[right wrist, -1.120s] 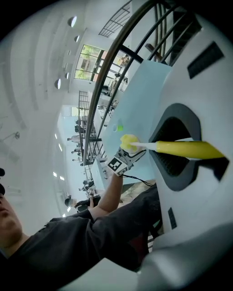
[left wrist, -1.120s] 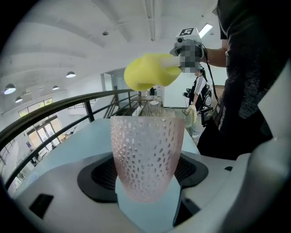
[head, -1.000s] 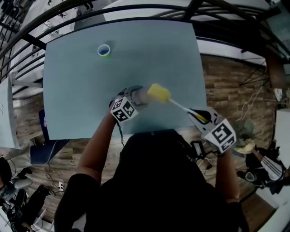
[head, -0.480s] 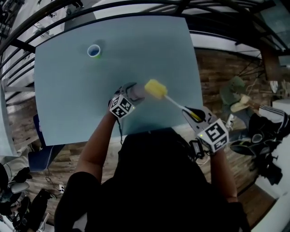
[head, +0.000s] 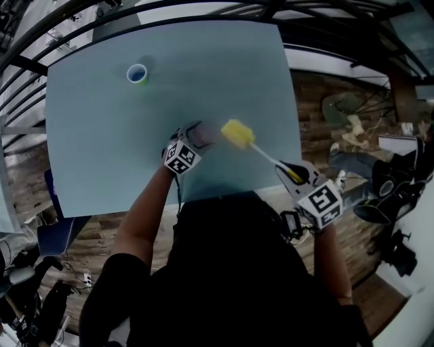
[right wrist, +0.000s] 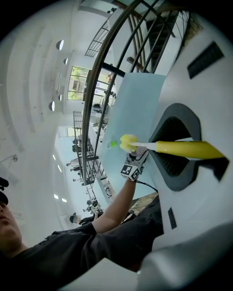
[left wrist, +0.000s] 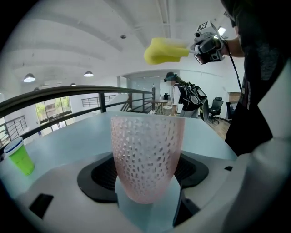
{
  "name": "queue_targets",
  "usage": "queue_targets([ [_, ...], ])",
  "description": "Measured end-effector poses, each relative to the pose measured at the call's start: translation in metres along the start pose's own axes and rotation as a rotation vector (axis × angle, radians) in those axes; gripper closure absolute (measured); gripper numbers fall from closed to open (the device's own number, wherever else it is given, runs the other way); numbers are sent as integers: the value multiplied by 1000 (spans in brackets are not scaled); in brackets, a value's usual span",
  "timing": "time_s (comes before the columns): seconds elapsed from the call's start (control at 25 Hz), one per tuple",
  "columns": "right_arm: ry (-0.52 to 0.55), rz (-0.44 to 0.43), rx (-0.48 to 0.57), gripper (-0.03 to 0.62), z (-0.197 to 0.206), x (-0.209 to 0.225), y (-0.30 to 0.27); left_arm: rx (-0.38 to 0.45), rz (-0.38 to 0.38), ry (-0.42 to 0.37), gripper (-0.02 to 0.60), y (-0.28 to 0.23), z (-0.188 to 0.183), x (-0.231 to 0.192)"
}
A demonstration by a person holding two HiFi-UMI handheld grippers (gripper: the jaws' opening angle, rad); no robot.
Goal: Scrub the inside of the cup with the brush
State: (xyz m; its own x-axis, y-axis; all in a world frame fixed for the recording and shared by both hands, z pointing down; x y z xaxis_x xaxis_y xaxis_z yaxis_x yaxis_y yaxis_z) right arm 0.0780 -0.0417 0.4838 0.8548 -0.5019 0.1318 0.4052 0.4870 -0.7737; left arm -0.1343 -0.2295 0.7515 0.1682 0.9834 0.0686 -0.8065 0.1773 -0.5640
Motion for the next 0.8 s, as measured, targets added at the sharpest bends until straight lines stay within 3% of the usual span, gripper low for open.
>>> queue_targets([
  [0.32, -2, 2, -8, 554, 6, 0, 2, 7, -35, 19, 219, 2, 18, 5],
  [0.8, -14, 10, 2, 554, 14, -13, 8, -51, -44, 17, 218, 9, 28, 6],
])
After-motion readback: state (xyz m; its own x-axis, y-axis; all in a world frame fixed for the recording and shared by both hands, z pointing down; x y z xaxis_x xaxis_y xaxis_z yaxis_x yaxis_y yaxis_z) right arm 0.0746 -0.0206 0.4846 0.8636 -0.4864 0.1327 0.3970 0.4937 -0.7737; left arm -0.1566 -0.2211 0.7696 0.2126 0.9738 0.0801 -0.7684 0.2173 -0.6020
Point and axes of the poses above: the fingertips, and each gripper's own axes: y backward along the fingers, x to its right, z out of its underside, the point moved 10 cm from there along y, backward along the fingers, and after that the axes turned 5 degrees about -z, right-handed, at the moved point
